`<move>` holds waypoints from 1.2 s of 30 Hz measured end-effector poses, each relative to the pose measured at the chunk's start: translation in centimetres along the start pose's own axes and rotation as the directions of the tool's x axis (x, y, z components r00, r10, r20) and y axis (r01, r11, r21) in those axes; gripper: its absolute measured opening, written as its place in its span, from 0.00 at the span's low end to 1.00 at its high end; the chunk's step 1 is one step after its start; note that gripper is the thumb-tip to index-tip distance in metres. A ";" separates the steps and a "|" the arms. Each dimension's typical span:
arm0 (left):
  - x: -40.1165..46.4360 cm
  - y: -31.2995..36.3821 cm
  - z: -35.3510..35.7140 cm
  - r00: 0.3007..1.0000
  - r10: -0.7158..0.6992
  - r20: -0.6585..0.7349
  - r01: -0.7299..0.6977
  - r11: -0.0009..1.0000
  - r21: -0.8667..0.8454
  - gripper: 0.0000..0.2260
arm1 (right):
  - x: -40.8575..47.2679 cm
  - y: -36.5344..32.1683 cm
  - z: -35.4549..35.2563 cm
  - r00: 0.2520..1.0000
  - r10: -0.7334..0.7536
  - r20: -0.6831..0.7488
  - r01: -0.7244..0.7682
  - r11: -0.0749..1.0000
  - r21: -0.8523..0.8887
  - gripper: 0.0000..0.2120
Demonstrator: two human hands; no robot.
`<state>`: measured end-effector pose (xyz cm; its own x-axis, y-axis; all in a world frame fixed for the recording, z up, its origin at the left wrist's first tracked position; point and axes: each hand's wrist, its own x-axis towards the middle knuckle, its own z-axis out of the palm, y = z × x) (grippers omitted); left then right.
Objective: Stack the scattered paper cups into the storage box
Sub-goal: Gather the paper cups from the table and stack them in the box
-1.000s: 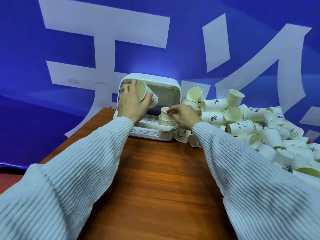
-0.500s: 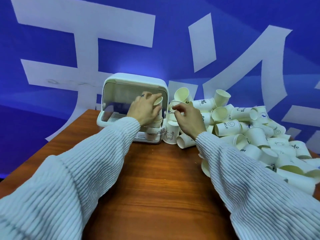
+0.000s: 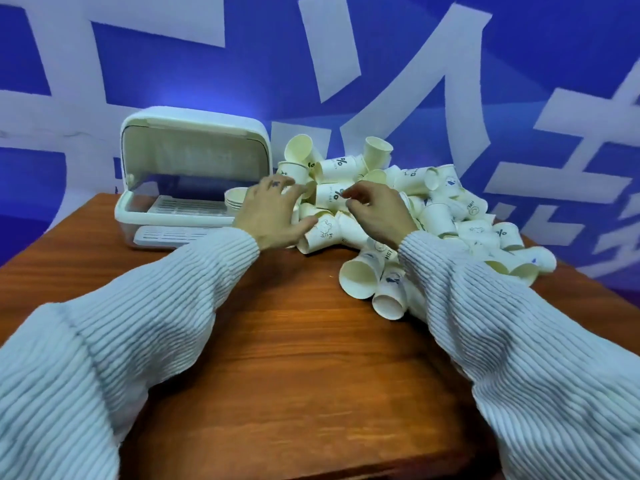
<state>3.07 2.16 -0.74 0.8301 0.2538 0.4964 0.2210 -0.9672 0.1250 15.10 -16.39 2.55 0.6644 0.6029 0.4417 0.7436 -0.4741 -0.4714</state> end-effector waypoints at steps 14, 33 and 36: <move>-0.8 9.5 2.8 0.913 0.214 0.348 -0.225 0.974 -0.008 0.15 | -6.8 4.6 -7.2 0.994 0.103 0.027 -0.075 0.853 -0.517 0.11; -1.1 7.2 1.6 0.978 0.144 0.149 -0.146 0.989 0.000 0.14 | -4.3 7.0 -7.5 0.839 -0.016 0.544 0.511 0.365 -0.778 0.36; -1.0 6.7 0.9 0.987 0.141 0.075 -0.140 0.990 -0.021 0.14 | -3.4 6.5 -8.6 0.860 -0.095 0.502 0.501 0.346 -0.793 0.32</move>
<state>4.15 -4.55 -1.18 0.8890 0.1149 0.4432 0.0923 -0.9931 0.0722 18.36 -27.05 4.58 0.4631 0.8853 0.0414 0.6494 -0.3708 0.6639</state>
